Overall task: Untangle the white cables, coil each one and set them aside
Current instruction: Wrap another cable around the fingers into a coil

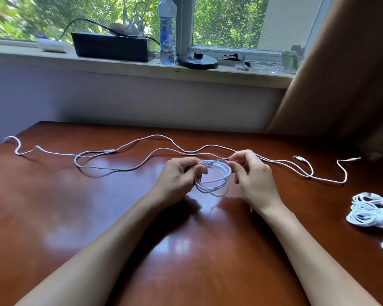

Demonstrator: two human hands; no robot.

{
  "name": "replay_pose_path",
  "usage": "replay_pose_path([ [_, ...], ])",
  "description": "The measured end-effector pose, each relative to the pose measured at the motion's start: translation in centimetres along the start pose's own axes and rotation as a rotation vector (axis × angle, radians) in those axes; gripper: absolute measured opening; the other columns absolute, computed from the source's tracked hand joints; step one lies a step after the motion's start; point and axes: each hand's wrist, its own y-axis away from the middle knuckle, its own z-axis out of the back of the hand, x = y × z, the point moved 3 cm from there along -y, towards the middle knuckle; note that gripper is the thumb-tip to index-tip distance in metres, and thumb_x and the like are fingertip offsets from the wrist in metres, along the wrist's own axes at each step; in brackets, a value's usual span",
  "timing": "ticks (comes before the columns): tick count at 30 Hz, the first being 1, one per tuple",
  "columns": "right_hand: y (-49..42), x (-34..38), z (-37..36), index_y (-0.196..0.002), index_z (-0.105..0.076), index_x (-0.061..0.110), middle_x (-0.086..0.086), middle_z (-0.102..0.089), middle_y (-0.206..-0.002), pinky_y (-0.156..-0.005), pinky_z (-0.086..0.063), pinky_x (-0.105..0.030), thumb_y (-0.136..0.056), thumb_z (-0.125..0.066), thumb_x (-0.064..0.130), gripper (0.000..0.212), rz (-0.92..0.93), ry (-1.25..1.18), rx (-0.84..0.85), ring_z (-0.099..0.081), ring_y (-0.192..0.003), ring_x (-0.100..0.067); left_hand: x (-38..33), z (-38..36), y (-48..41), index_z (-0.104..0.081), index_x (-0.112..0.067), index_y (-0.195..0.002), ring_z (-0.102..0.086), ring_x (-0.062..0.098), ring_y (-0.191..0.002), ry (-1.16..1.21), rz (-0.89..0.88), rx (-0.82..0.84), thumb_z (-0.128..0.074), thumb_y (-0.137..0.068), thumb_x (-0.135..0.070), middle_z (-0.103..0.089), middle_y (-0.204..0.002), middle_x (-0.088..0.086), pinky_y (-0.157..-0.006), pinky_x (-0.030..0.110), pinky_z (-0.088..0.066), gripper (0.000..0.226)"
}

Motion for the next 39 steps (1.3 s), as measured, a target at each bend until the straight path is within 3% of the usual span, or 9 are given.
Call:
replay_pose_path([
  [7, 0.3, 0.1, -0.6, -0.090, -0.064, 0.021, 0.004, -0.068, -0.068, -0.054, -0.050, -0.024, -0.095, -0.068, 0.016, 0.008, -0.043, -0.010, 0.171, -0.056, -0.050, -0.009, -0.1, -0.1, -0.1, -0.069, 0.007, -0.091, -0.028, 0.009, -0.036, 0.238, 0.153, -0.093, -0.057, -0.101, -0.010, -0.038, -0.048, 0.002, -0.037, 0.016, -0.022, 0.023],
  [12, 0.9, 0.6, -1.8, -0.098, -0.064, 0.018, 0.005, -0.071, -0.076, -0.062, -0.046, -0.016, -0.095, -0.068, 0.014, 0.006, -0.011, -0.013, 0.313, -0.060, -0.058, -0.003, 0.1, 0.2, -0.1, -0.070, -0.010, -0.078, -0.025, 0.014, -0.036, 0.223, 0.175, -0.143, -0.059, -0.101, -0.021, -0.038, -0.050, 0.009, -0.038, 0.019, -0.018, 0.028],
  [16, 1.1, 1.0, -2.3, -0.099, -0.065, 0.013, 0.008, -0.070, -0.076, -0.065, -0.046, -0.018, -0.095, -0.068, 0.014, 0.006, 0.037, 0.006, 0.360, -0.061, -0.063, -0.003, 0.6, 0.8, -0.2, -0.068, -0.005, -0.077, -0.026, 0.015, -0.038, 0.201, 0.223, -0.208, -0.063, -0.098, -0.025, -0.040, -0.049, 0.008, -0.040, 0.020, -0.019, 0.030],
  [22, 1.7, 1.3, -3.0, -0.095, -0.067, 0.015, 0.008, -0.067, -0.070, -0.068, -0.049, -0.026, -0.094, -0.069, 0.019, 0.005, 0.072, 0.046, 0.370, -0.063, -0.064, -0.009, 1.2, 0.8, -0.2, -0.071, -0.003, -0.082, -0.030, 0.014, -0.037, 0.180, 0.281, -0.264, -0.063, -0.099, -0.025, -0.042, -0.052, 0.010, -0.041, 0.020, -0.022, 0.028],
  [26, 1.8, 1.7, -3.3, -0.101, -0.072, 0.013, 0.015, -0.065, -0.081, -0.071, -0.042, -0.009, -0.091, -0.071, 0.013, 0.010, 0.171, 0.056, 0.347, -0.058, -0.070, 0.006, 1.4, 1.1, -0.4, -0.069, -0.009, -0.072, -0.030, 0.013, -0.037, 0.157, 0.296, -0.295, -0.065, -0.097, -0.026, -0.043, -0.050, 0.009, -0.041, 0.021, -0.023, 0.030],
  [29, 1.9, 2.0, -3.1, -0.103, -0.073, 0.016, 0.013, -0.067, -0.091, -0.075, -0.048, -0.019, -0.089, -0.069, 0.018, 0.015, 0.231, 0.076, 0.313, -0.060, -0.077, -0.005, 1.6, 1.4, -0.4, -0.068, -0.008, -0.068, -0.033, 0.012, -0.038, 0.078, 0.263, -0.320, -0.064, -0.097, -0.026, -0.046, -0.046, 0.004, -0.043, 0.023, -0.026, 0.035],
  [32, 1.9, 1.8, -3.1, -0.101, -0.072, 0.016, 0.013, -0.060, -0.089, -0.070, -0.049, -0.024, -0.089, -0.070, 0.015, 0.013, 0.265, 0.104, 0.310, -0.055, -0.072, -0.006, 2.2, 1.7, -0.5, -0.065, -0.007, -0.063, -0.037, 0.010, -0.042, -0.053, 0.210, -0.342, -0.061, -0.097, -0.027, -0.046, -0.044, -0.003, -0.050, 0.026, -0.031, 0.039],
  [36, 1.8, 1.8, -2.7, -0.098, -0.073, 0.017, 0.016, -0.053, -0.089, -0.067, -0.047, -0.023, -0.090, -0.068, 0.018, 0.009, 0.315, 0.118, 0.246, -0.050, -0.069, 0.007, 2.5, 1.9, -0.6, -0.069, -0.001, -0.071, -0.043, 0.009, -0.046, -0.145, 0.154, -0.364, -0.061, -0.095, -0.025, -0.059, -0.053, 0.013, -0.054, 0.029, -0.038, 0.035],
  [39, 1.6, 2.3, -2.3, -0.094, -0.073, 0.016, 0.010, -0.055, -0.090, -0.068, -0.052, -0.031, -0.091, -0.071, 0.020, 0.006, 0.396, 0.170, 0.150, -0.051, -0.077, 0.001, 2.2, 2.0, -0.5, -0.069, -0.003, -0.066, -0.048, 0.001, -0.048, -0.224, 0.090, -0.369, -0.061, -0.095, -0.020, -0.067, -0.059, 0.009, -0.054, 0.028, -0.040, 0.035],
])
